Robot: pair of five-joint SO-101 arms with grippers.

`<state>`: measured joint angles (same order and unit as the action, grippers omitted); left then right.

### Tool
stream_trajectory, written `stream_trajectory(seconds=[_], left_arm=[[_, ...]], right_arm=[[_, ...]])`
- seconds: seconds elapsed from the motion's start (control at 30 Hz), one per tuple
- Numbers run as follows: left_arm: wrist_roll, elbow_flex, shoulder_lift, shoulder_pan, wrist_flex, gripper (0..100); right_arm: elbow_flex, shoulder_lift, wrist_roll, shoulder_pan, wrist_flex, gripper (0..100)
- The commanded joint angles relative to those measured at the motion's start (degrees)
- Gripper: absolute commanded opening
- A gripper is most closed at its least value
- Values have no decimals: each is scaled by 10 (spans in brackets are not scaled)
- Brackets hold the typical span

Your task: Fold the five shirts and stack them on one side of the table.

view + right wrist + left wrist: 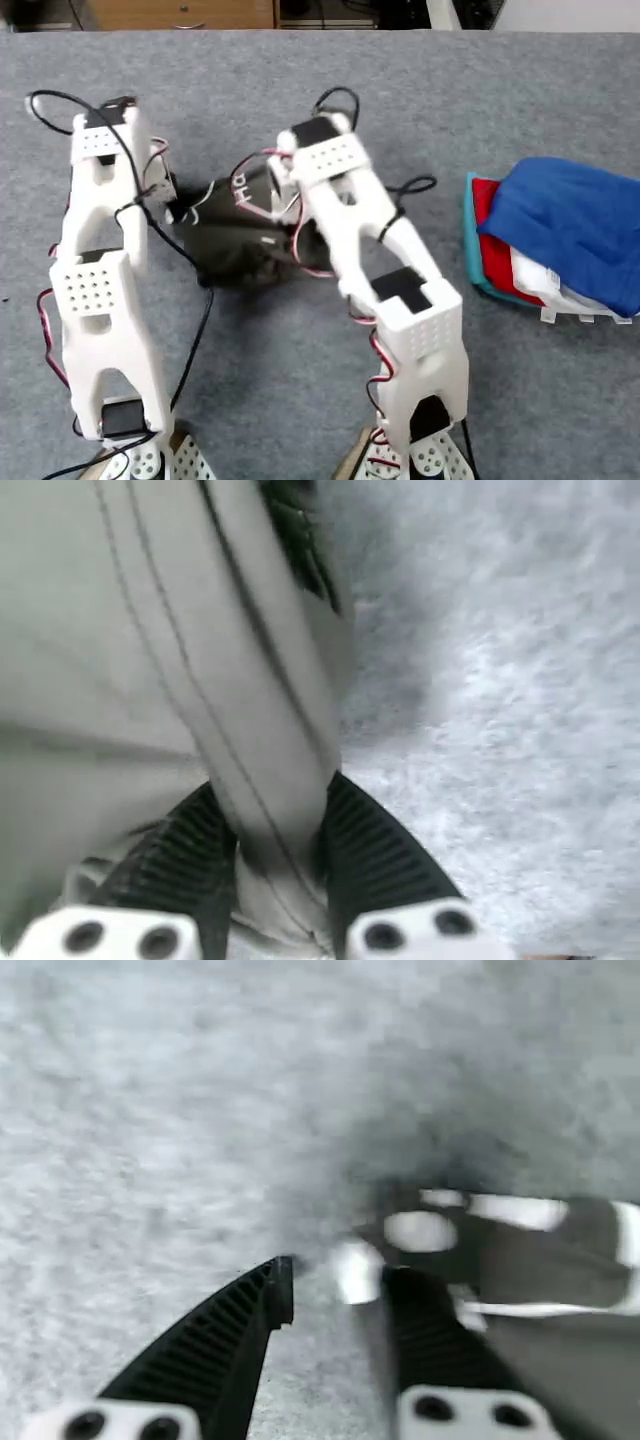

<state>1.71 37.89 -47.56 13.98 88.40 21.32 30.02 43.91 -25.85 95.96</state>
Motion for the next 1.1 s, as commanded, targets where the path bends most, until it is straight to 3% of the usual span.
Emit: stream_trajectory(seconds=[0.0,0.53,0.83,1.07], left_arm=[[32,46,17,49,-2,229],[28,49,16,68,-15,233],[27,33,16,67,-27,233],[11,33,16,67,-27,230]], right_arm=[[79,-25,-26,60,57,4],[188,-116,-197,286,63,4],[188,-233,-306,467,57,4],[183,-233,-408,646,-18,5]])
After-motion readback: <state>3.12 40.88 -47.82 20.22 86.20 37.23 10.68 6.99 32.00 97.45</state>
